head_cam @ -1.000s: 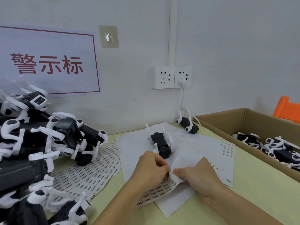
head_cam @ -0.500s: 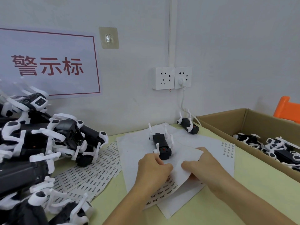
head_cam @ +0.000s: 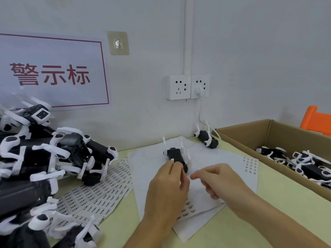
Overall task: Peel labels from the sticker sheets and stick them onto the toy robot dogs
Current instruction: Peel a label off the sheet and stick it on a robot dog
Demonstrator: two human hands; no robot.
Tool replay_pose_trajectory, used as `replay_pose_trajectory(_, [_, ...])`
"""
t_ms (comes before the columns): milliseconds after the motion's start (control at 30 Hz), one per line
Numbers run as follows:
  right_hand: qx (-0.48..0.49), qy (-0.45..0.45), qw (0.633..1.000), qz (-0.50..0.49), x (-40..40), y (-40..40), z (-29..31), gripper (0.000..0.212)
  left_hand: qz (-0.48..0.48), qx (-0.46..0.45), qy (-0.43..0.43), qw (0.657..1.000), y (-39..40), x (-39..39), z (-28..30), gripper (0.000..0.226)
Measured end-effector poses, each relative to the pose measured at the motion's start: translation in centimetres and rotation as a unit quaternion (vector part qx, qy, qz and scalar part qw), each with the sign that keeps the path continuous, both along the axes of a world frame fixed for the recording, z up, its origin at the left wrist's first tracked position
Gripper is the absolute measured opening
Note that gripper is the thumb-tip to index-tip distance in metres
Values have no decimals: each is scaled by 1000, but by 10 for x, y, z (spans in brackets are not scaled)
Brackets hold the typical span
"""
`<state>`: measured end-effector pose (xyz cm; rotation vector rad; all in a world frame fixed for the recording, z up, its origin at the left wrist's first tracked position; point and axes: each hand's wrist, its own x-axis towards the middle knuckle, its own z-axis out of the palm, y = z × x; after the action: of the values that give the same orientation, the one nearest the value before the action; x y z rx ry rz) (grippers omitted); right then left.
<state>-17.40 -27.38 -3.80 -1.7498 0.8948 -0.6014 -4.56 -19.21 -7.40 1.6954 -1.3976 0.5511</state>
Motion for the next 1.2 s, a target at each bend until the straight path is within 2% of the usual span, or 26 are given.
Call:
replay_pose_trajectory(67, [32, -15, 999, 18, 4, 6, -5, 29, 3, -9, -54, 998, -1, 0, -1, 17])
replay_pose_trajectory(133, [63, -45, 997, 17, 5, 9, -6, 28, 5, -7, -89, 996, -1, 0, -1, 21])
replay_pose_trajectory(467, [121, -88, 989, 5, 4, 5, -7, 22, -2, 10, -189, 982, 0, 0, -1, 37])
replay_pose_trajectory(600, [116, -94, 989, -5, 5, 4, -11, 21, -9, 15, -191, 981, -2, 2, -6, 30])
replay_pose_trajectory(700, [110, -101, 989, -18, 4, 3, -14, 16, -30, 39, -183, 982, -1, 4, -9, 12])
replay_pose_trajectory(733, [105, -101, 989, -28, 4, 1, -15, 18, -35, 46, -173, 983, 0, 3, -9, 12])
replay_pose_trajectory(800, [93, -104, 988, -60, 4, -4, -15, 15, -50, 38, -114, 992, -1, 1, -10, 26])
replay_pose_trajectory(900, [102, -127, 982, -99, 3, -12, -16, 16, -33, 15, 64, 997, -3, 3, -7, 24])
replay_pose_trajectory(1033, [182, -214, 956, -86, 4, -16, -12, 10, -38, 114, 199, 973, -8, 15, -14, 61])
replay_pose_trajectory(1100, [199, -239, 947, -79, 4, -16, -10, 7, -56, 127, 242, 960, -9, 17, -14, 46])
replay_pose_trajectory(1167, [204, -250, 943, -83, 3, -16, -9, 6, -48, 85, 238, 966, -10, 18, -15, 20])
replay_pose_trajectory(1200, [204, -252, 942, -84, 2, -16, -9, 8, -40, 71, 230, 970, -10, 18, -15, 18])
